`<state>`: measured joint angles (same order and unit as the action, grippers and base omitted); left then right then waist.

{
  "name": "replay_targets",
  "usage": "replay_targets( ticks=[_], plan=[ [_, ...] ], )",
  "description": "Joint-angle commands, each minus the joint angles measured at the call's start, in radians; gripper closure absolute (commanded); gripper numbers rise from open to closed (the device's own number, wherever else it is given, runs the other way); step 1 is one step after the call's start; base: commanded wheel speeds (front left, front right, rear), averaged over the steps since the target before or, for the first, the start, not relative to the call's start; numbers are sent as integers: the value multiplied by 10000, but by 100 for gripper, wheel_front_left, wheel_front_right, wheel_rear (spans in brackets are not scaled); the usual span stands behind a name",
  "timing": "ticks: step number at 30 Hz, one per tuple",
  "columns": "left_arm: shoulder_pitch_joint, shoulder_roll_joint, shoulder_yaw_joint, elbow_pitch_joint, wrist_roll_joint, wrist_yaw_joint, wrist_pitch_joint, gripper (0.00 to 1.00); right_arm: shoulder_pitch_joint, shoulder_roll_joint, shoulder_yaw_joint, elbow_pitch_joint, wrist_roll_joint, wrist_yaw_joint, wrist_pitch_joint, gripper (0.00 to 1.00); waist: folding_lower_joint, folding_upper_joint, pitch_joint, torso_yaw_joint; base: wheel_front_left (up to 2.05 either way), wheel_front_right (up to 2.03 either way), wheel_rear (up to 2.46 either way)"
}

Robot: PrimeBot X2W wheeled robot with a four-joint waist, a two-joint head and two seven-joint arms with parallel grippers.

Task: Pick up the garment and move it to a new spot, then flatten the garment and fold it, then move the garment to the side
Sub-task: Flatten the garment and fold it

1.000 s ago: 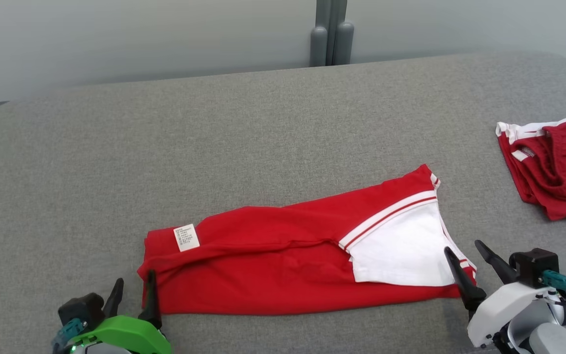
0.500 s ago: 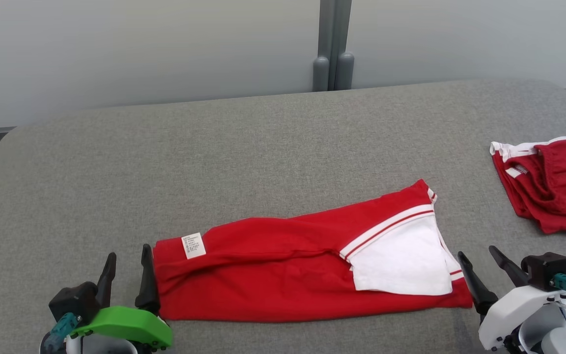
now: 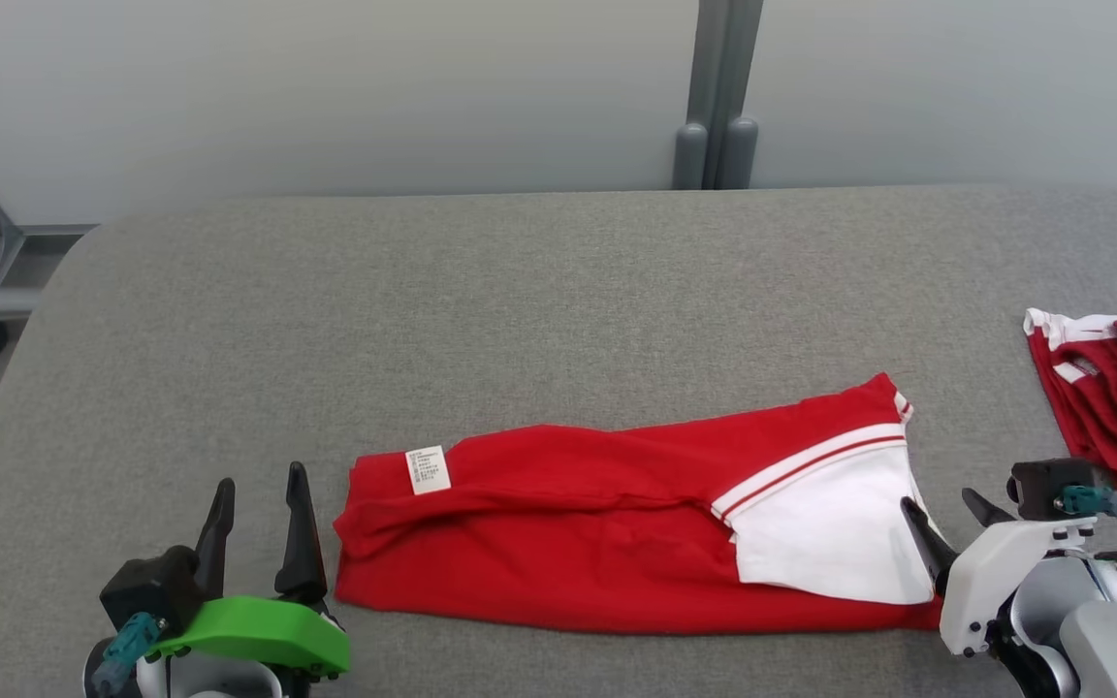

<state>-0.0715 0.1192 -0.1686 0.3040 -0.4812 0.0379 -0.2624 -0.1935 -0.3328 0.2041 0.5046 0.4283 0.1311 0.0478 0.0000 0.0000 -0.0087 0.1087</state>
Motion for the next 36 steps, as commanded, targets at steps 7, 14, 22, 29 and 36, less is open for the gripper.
replay_targets(
  ticks=[7,14,22,29,36],
  plan=[
    [139,61,24,-143,22,43,-26,0,-775,404,-283,1570,93,-9,986,0,0,0,31,718,0,0,0],
    [194,15,82,-203,-6,72,-26,0,-1351,660,-857,2782,-471,-9,1208,0,0,0,48,1020,0,0,0],
    [192,-60,127,-250,53,72,-26,0,-1835,954,-1385,3716,-762,-7,1519,0,0,0,85,1158,0,0,0],
    [152,-111,183,-262,68,21,-26,0,-2219,1290,-1288,4038,-838,-1,1617,0,0,0,191,1201,0,0,0],
    [121,-156,228,-267,110,-30,-27,0,-2349,1485,-605,3871,-525,-1,1747,0,0,0,242,1190,0,0,0]
  ],
)
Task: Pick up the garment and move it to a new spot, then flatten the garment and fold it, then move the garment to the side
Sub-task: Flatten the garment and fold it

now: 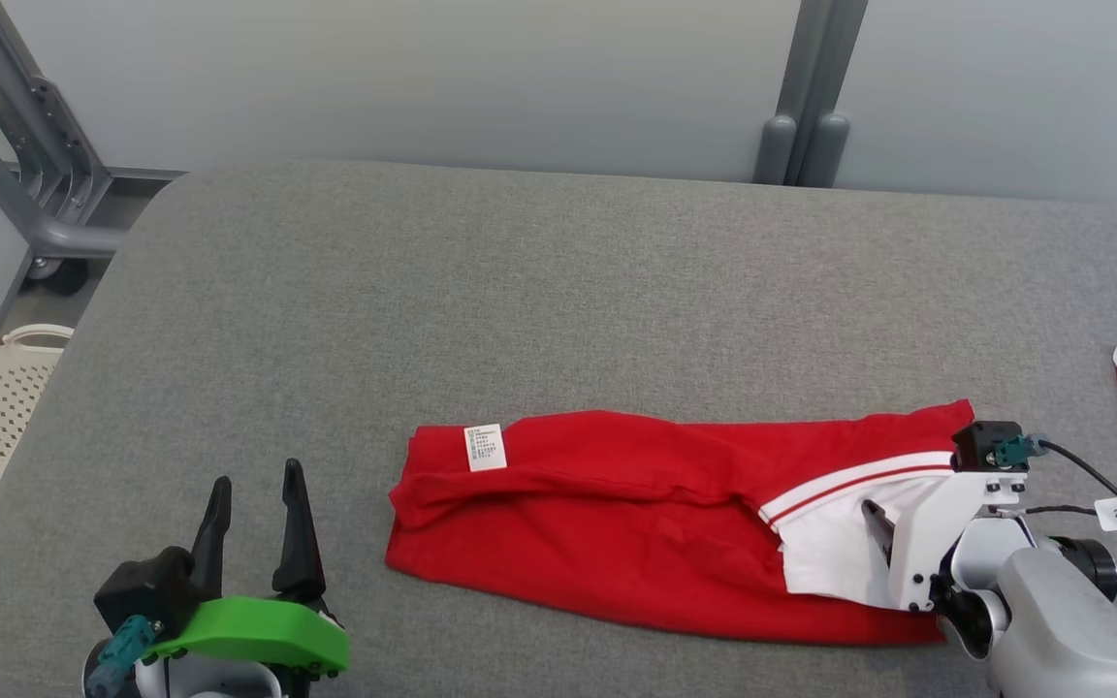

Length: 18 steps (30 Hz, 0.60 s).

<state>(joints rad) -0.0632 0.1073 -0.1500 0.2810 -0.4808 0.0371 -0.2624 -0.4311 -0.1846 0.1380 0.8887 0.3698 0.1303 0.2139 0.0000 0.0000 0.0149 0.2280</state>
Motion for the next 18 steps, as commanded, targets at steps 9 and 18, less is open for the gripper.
replay_targets(
  ticks=[9,18],
  plan=[
    [14,-75,136,-19,143,-36,-27,0,-92,-480,416,203,-188,-15,-230,100,0,0,49,-152,0,0,0],
    [151,-121,195,-94,204,-74,-27,0,-181,-1324,-57,-527,366,-6,-575,100,0,0,-67,-567,0,0,0]
  ],
)
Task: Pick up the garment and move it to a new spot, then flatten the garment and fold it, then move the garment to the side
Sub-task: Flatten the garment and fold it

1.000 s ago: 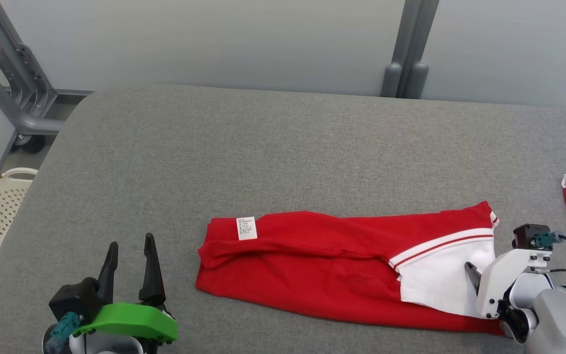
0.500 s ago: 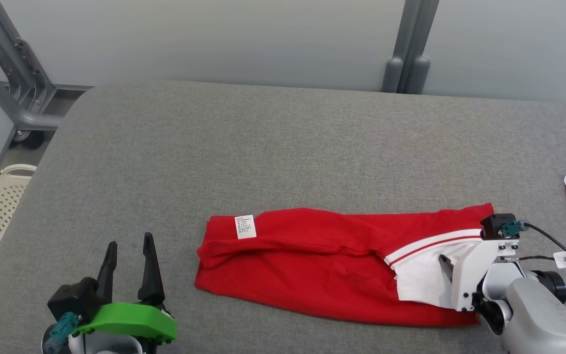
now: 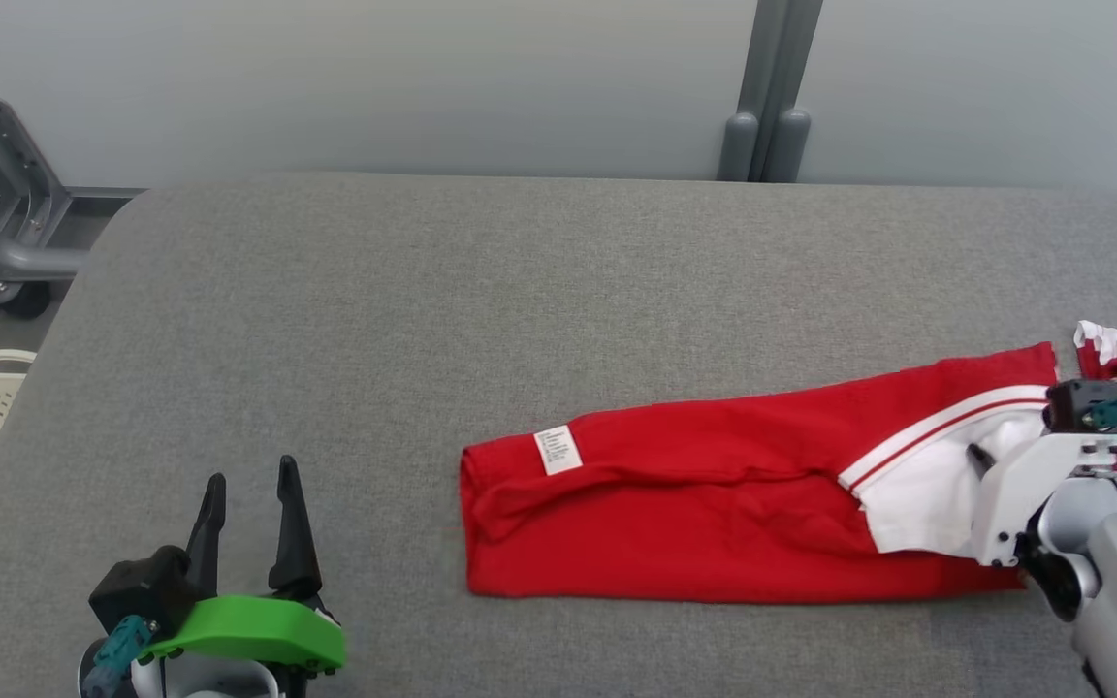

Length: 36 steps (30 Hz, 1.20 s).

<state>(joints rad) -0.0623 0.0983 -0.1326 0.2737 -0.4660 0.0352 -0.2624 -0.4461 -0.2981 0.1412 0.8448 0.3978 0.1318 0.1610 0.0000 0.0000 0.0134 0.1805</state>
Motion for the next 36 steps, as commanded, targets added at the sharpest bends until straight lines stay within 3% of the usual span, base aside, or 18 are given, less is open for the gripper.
replay_targets(
  ticks=[1,8,12,28,36],
  plan=[
    [169,-34,14,-29,63,-59,-27,0,22,-331,-186,-228,188,-21,0,100,0,0,-66,-141,0,0,0],
    [265,-45,-36,-39,68,-68,-27,0,423,-1373,-879,-1122,303,-19,455,100,0,0,-180,-459,0,0,0],
    [303,-48,-67,-11,56,-79,-27,0,656,-1375,-1124,-1756,319,-19,798,100,0,0,-241,-635,0,0,0],
    [312,-68,-203,78,13,-103,-27,0,1951,-94,-729,-5665,1077,-13,2369,100,0,0,-467,-908,0,0,0],
    [196,-93,-265,82,-42,-147,-27,0,1909,969,-282,-6297,601,-12,2808,100,0,0,-443,-872,0,0,0]
  ],
)
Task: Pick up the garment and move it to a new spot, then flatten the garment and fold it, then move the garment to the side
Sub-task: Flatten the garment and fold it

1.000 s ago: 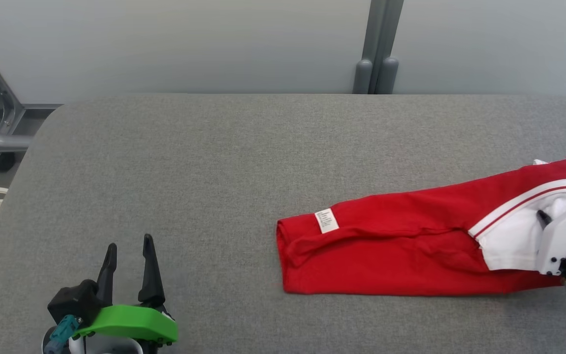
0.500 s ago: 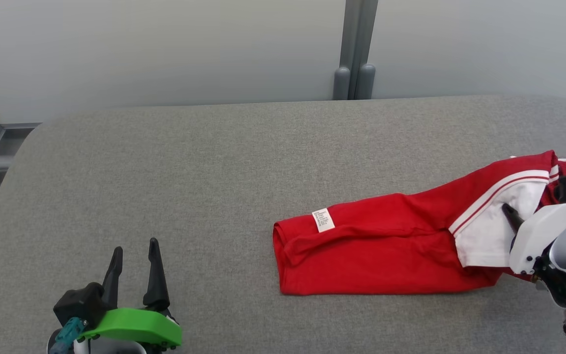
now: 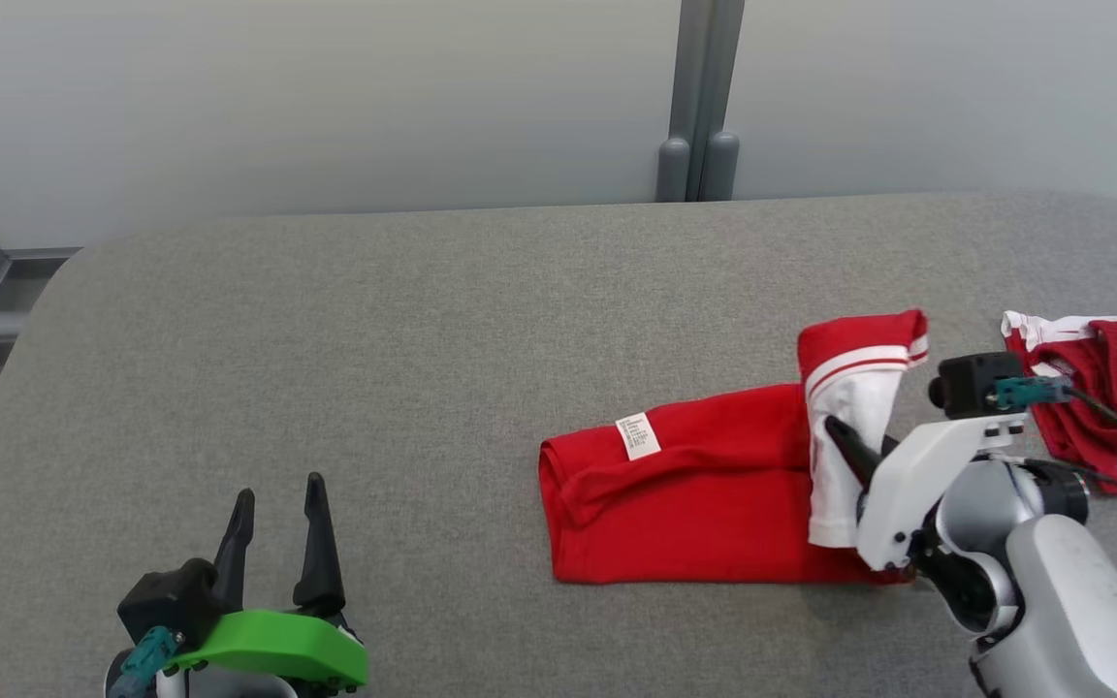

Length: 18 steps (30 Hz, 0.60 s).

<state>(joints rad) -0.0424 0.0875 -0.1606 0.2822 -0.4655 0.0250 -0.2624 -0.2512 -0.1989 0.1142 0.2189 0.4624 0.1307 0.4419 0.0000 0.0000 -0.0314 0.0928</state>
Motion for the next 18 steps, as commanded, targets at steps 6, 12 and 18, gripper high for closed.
replay_targets(
  ticks=[6,12,18],
  plan=[
    [-223,-58,-164,49,-51,-116,-27,0,-550,859,554,710,-539,0,-136,100,0,0,95,201,0,0,0],
    [-412,-147,-318,197,-51,-224,-27,0,-1279,1356,845,2281,-878,0,-534,100,0,0,184,543,0,0,0],
    [-626,-238,-524,366,-31,-317,-27,0,-1933,1467,1490,3771,-663,1,-901,100,0,0,232,930,0,0,0]
  ],
)
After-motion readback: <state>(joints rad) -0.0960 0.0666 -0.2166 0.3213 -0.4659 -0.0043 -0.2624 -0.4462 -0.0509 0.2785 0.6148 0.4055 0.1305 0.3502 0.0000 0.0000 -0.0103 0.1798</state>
